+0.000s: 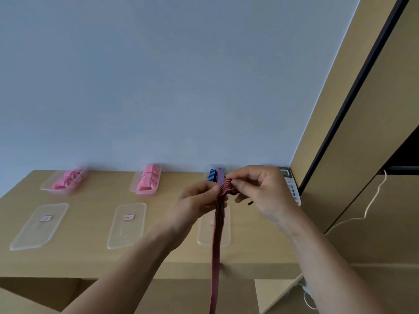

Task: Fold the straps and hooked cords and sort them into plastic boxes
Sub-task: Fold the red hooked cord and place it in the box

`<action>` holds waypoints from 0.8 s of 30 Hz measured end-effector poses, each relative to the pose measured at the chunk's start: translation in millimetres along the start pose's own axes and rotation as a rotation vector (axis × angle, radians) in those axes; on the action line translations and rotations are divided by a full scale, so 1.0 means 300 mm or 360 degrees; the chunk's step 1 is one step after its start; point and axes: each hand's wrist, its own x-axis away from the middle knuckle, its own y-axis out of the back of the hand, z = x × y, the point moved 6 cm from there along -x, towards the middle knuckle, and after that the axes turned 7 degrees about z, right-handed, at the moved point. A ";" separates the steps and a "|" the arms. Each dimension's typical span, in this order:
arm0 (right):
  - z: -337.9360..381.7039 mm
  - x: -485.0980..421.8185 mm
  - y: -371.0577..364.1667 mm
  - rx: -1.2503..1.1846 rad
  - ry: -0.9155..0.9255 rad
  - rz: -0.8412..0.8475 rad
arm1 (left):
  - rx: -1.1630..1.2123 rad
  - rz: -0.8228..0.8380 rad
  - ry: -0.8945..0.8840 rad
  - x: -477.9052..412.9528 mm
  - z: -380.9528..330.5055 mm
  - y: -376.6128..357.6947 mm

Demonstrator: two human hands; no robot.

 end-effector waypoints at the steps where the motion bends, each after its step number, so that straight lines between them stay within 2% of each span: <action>1: 0.008 -0.011 0.008 0.0024 -0.0017 0.0019 | -0.0021 -0.0003 -0.0014 -0.002 -0.004 0.002; 5: 0.018 -0.037 0.029 0.0169 -0.0100 -0.0023 | -0.0196 0.0031 0.0019 -0.014 0.005 -0.004; 8: 0.032 -0.036 0.026 0.0304 -0.0034 -0.0203 | -0.0268 0.0163 0.0149 -0.014 0.029 -0.026; 10: 0.047 -0.027 0.018 0.0429 0.0057 -0.0355 | -0.0248 0.0140 0.0202 -0.019 0.044 -0.031; 14: 0.094 0.031 -0.029 0.0632 0.0462 -0.0487 | -0.0080 -0.0068 0.0191 -0.040 0.058 -0.008; 16: 0.099 0.076 -0.059 0.0811 0.0665 -0.0504 | 0.0008 -0.0056 0.0161 -0.050 0.056 0.002; 20: 0.052 0.137 -0.096 0.0985 0.0803 -0.0546 | 0.0219 0.0096 0.0098 -0.068 0.040 -0.003; 24: 0.020 0.160 -0.066 0.1026 0.0789 -0.0639 | 0.0518 0.0143 0.0211 -0.092 0.046 -0.027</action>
